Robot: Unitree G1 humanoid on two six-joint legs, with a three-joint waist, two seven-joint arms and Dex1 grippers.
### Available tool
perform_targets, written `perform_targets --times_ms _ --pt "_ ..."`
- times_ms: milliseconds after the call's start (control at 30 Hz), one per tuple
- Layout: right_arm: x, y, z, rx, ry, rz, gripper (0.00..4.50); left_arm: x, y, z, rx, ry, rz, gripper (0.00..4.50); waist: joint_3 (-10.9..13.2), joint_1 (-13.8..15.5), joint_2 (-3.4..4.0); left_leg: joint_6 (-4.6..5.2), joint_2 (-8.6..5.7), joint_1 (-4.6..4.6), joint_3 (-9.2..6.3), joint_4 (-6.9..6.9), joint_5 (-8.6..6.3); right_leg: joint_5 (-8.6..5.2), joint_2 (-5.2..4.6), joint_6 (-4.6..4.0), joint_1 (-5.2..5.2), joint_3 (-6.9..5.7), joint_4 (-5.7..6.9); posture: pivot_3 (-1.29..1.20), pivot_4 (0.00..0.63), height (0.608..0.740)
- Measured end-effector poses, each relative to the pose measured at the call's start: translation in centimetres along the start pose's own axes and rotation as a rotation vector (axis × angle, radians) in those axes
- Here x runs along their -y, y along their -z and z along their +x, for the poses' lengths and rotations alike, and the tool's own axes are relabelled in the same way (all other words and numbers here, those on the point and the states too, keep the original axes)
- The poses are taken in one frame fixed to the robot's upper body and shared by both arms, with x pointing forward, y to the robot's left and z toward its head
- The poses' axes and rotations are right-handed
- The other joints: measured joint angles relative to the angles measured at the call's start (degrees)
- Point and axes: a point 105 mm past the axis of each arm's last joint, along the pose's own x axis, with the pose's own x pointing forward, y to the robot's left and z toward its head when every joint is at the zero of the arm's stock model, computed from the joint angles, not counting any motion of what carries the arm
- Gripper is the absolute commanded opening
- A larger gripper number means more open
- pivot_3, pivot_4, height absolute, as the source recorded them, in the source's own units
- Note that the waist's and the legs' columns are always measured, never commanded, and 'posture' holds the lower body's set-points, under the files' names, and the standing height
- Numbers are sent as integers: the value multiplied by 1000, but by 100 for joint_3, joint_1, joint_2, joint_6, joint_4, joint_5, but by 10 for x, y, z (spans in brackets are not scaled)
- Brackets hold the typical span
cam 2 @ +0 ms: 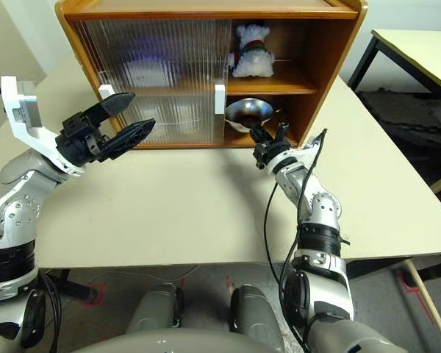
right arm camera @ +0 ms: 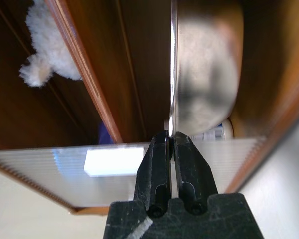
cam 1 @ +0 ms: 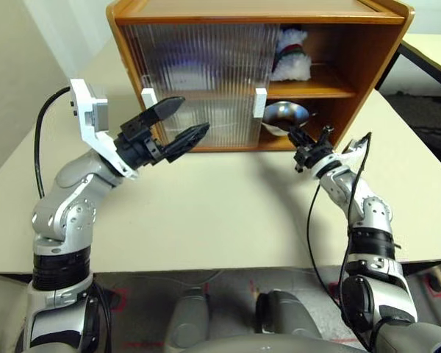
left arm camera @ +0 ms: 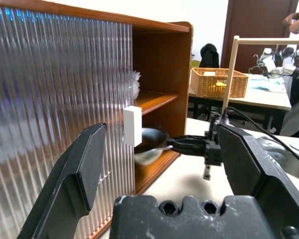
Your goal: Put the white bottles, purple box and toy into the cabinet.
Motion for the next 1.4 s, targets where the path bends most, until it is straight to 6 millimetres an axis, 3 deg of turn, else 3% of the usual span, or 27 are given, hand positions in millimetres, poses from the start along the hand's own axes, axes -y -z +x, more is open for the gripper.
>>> perform_targets --times_ms 200,600,900,1000,1300,1333,1400 --pt "8 -24 2 48 13 -7 42 0 1 -5 -6 -22 -7 4500 0 204 0 1 -1 -3 1 -2 1 -3 0 -5 -1 -2 -2 267 13 740" --pt "35 -25 8 74 47 -15 42 2 -2 -11 -12 -51 -2 4500 9 374 12 0 1 -4 1 -4 0 -4 3 -7 -4 -2 -2 296 22 740" --pt "32 -25 15 96 44 -45 42 1 -4 -12 -16 -55 2 4500 11 472 16 -8 1 -8 1 -4 -5 -5 2 -8 -6 -5 -3 290 19 740" --pt "34 -28 14 103 58 -79 831 1 -4 -12 -15 -55 0 4500 12 469 16 -11 1 -9 1 -4 -7 -6 2 -8 -6 -5 -4 283 18 740" --pt "44 -46 4 164 76 -122 4115 1 -5 -10 -11 -48 1 4500 13 431 18 -10 1 -8 1 -4 -6 -6 3 -10 -6 -6 -4 243 23 740" --pt "44 -46 3 164 78 -125 4402 1 -5 -9 -11 -44 -1 4500 13 426 18 -10 1 -7 1 -4 -6 -7 3 -10 -6 -6 -4 243 23 740" --pt "44 -46 3 162 70 -129 4460 2 -5 -6 -8 -31 -2 4500 13 419 18 -10 1 -6 1 -5 -6 -7 3 -10 -6 -5 -4 235 20 740"
